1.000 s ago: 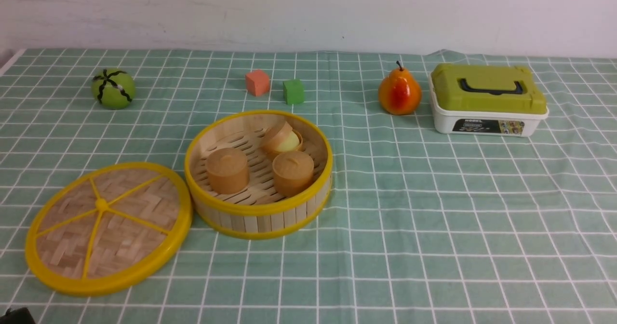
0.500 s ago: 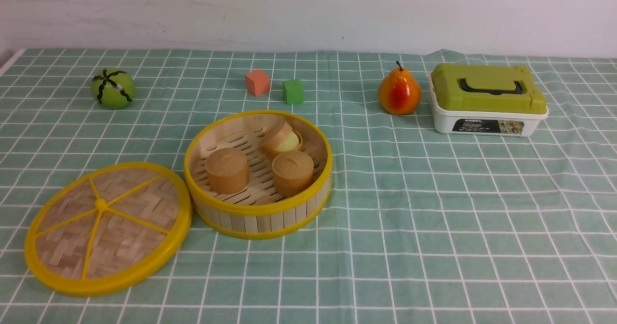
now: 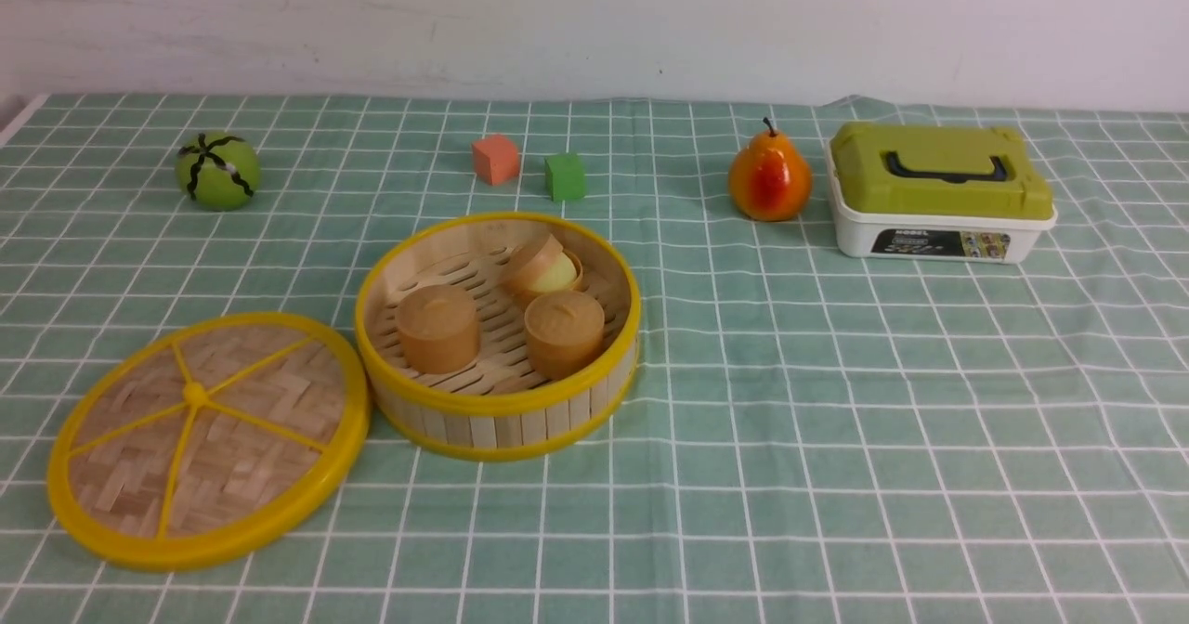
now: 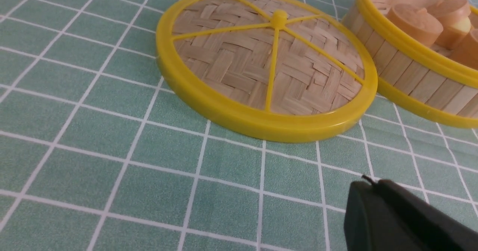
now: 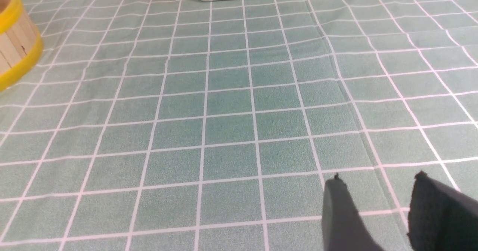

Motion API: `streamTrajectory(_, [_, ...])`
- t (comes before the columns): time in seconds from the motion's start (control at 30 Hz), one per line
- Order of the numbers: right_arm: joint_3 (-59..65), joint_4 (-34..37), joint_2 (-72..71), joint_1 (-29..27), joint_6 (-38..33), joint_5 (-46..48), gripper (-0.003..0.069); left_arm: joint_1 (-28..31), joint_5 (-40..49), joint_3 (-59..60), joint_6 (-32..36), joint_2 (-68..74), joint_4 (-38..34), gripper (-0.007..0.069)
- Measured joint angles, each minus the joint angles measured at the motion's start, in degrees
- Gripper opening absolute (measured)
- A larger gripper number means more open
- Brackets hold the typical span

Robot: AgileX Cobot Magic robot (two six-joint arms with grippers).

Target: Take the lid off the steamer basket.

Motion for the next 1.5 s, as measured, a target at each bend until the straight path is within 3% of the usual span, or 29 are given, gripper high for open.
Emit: streamTrajectory(1.5, [0.0, 0.0, 0.0, 0.0, 0.0, 0.0, 0.0241, 0.0, 0.2, 0.0, 0.0, 0.0, 0.0, 0.0037])
